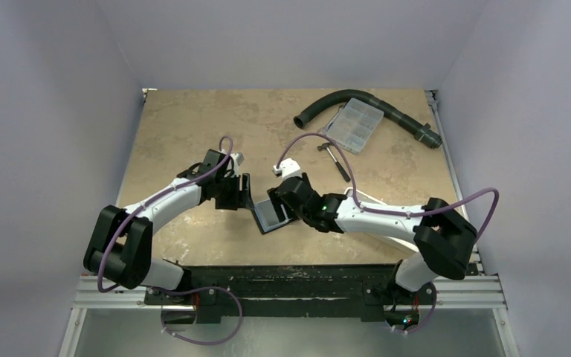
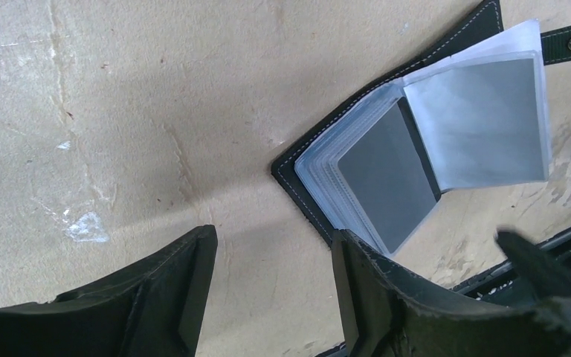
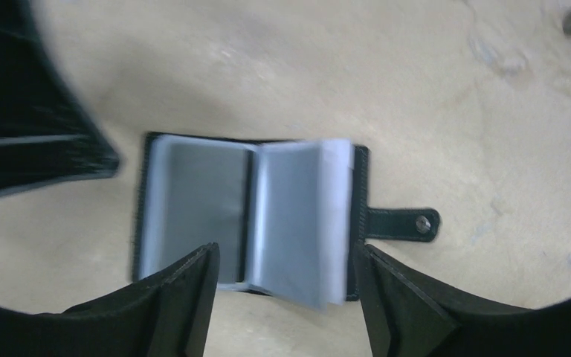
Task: Put the credit cards into the card holder
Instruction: Turn over the card slot in the card holder.
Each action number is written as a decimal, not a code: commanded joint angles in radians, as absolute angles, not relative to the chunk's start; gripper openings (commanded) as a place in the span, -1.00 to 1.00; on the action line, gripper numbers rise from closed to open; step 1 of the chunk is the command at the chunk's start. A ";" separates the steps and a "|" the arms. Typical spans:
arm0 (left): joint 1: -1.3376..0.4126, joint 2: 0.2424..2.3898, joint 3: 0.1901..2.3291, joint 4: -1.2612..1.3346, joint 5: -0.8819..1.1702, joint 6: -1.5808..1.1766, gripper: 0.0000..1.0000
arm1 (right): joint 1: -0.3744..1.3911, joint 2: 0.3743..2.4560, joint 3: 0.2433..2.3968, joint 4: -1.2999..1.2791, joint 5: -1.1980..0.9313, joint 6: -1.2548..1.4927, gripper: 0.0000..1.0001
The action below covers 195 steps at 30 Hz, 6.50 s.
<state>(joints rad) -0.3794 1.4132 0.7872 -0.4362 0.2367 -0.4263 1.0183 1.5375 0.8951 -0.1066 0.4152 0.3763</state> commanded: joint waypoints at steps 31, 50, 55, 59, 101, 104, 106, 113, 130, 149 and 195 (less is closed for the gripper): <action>-0.351 1.446 0.812 -0.423 0.273 -0.423 0.20 | 1.094 1.803 1.009 -0.008 0.407 0.441 0.04; -0.351 1.457 0.780 -0.350 0.418 -0.455 0.15 | 0.735 1.629 0.583 0.588 -0.306 0.659 0.01; -0.354 1.434 0.717 -0.217 0.493 -0.574 0.10 | 0.698 1.635 0.572 0.610 -0.328 0.674 -0.03; -0.366 1.424 0.653 -0.076 0.495 -0.691 0.07 | 0.695 1.591 0.606 0.519 -0.311 0.605 0.12; -0.442 1.424 0.499 0.512 0.508 -1.075 -0.08 | 0.681 1.661 0.621 0.485 -0.253 0.598 -0.33; -0.446 1.459 0.497 0.543 0.520 -1.086 -0.10 | 0.681 1.646 0.614 0.486 -0.252 0.601 -0.33; -0.449 1.474 0.505 0.540 0.523 -1.082 -0.13 | 0.680 1.643 0.611 0.484 -0.251 0.601 -0.32; -0.453 1.490 0.535 0.425 0.475 -1.015 -0.31 | 0.678 1.642 0.604 0.489 -0.255 0.601 -0.33; -0.492 1.499 0.654 0.263 0.430 -0.928 -1.00 | 0.676 1.576 0.624 0.380 -0.195 0.546 -0.21; -0.539 1.407 0.751 0.029 0.366 -0.786 -1.00 | 0.671 1.438 0.588 0.436 -0.326 0.568 0.52; -0.569 1.392 0.746 0.036 0.405 -0.806 -0.59 | 0.684 1.490 0.521 0.521 -0.278 0.632 0.28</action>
